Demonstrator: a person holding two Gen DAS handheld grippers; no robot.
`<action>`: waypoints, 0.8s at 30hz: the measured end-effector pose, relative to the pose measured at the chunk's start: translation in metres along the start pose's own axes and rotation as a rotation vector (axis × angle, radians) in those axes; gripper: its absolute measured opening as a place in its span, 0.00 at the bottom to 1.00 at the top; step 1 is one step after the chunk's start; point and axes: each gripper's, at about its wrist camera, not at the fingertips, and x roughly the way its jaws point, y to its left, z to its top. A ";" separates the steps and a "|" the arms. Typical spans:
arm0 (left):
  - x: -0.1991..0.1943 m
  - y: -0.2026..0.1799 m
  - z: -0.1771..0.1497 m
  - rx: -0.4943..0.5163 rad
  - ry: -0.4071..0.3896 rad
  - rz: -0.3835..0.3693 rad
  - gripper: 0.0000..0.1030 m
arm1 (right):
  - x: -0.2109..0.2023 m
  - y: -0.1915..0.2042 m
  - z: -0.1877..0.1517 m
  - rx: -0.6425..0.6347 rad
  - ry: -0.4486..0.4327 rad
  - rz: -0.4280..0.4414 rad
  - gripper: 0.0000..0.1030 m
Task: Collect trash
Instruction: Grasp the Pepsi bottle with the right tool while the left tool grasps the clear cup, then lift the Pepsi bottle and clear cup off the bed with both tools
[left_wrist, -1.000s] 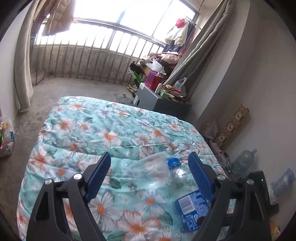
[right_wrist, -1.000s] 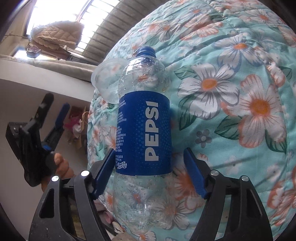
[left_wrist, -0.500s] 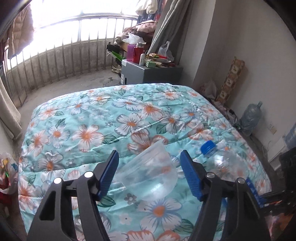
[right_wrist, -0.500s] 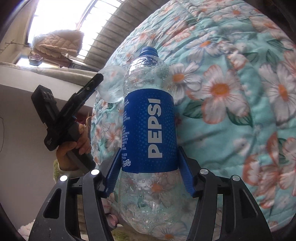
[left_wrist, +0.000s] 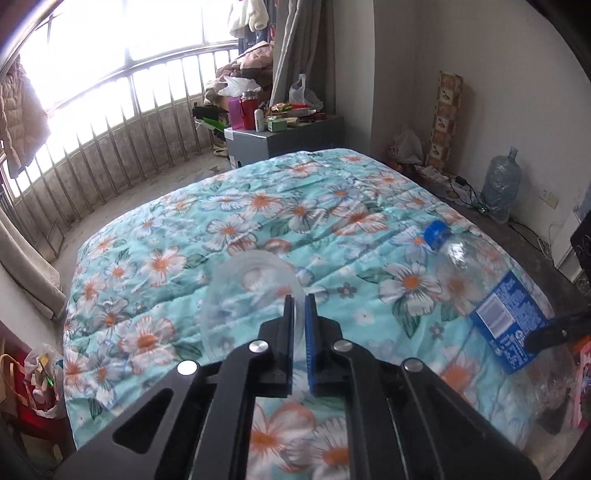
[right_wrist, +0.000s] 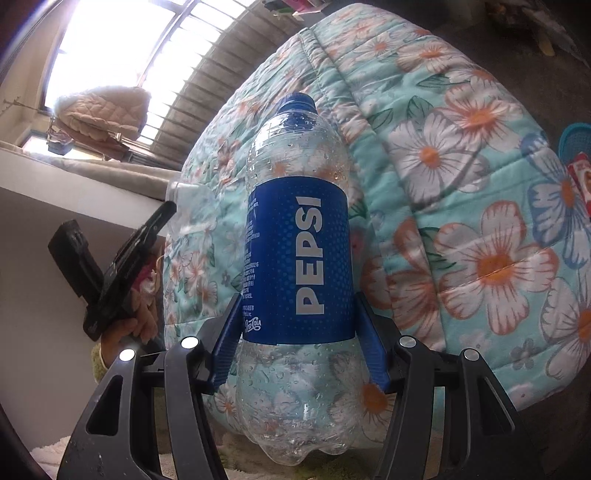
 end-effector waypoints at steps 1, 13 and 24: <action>-0.006 -0.007 -0.004 0.001 0.011 -0.015 0.05 | -0.001 -0.001 -0.001 -0.001 -0.001 0.003 0.54; -0.041 -0.079 -0.043 -0.111 0.133 -0.313 0.25 | -0.017 -0.022 -0.006 0.004 -0.005 0.046 0.54; -0.080 -0.031 -0.053 -0.315 -0.034 -0.276 0.59 | -0.023 -0.033 -0.007 0.009 -0.003 0.078 0.54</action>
